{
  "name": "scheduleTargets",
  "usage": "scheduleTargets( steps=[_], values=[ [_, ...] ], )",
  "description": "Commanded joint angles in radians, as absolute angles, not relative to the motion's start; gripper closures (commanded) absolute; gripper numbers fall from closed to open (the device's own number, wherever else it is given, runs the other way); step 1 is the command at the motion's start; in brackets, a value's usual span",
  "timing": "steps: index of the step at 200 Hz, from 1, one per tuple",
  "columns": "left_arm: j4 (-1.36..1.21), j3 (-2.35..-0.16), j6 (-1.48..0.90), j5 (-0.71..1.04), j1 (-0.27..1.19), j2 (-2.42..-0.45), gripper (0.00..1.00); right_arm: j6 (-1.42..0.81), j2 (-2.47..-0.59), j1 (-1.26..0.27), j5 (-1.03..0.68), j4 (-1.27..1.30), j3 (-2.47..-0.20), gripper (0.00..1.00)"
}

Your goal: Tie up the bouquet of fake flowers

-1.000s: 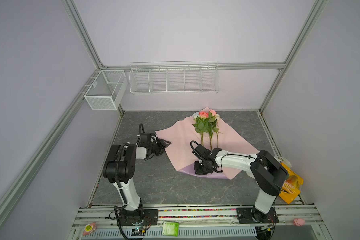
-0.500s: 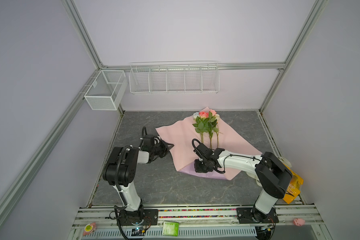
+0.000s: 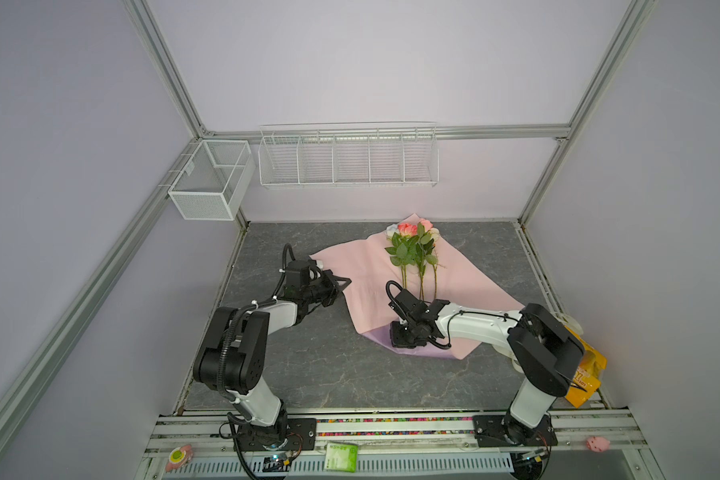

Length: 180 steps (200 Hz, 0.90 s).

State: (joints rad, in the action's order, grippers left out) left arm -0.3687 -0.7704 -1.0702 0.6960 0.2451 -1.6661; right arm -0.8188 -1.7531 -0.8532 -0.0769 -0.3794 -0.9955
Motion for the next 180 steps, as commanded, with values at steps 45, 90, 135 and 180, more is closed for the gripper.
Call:
scheduleTargets(
  steps=[45,90,135,180],
  values=[
    [-0.064,-1.012,-0.899,0.620,0.378,-1.673,0.97,-0.854,-1.746,-0.832,-0.124,-0.319,-0.920,0.86],
    [0.090,-1.121,-0.806,0.570,0.443,-1.718,0.97,-0.859,-1.727,-0.822,-0.148,-0.268,-0.901,0.86],
    [0.227,-1.235,-0.736,0.528,0.497,-1.785,0.96,-0.856,-1.679,-0.803,-0.182,-0.200,-0.890,0.85],
    [0.316,-1.331,-0.743,0.490,0.532,-1.849,0.95,-0.861,-1.599,-0.793,-0.169,-0.179,-0.853,0.83]
  ],
)
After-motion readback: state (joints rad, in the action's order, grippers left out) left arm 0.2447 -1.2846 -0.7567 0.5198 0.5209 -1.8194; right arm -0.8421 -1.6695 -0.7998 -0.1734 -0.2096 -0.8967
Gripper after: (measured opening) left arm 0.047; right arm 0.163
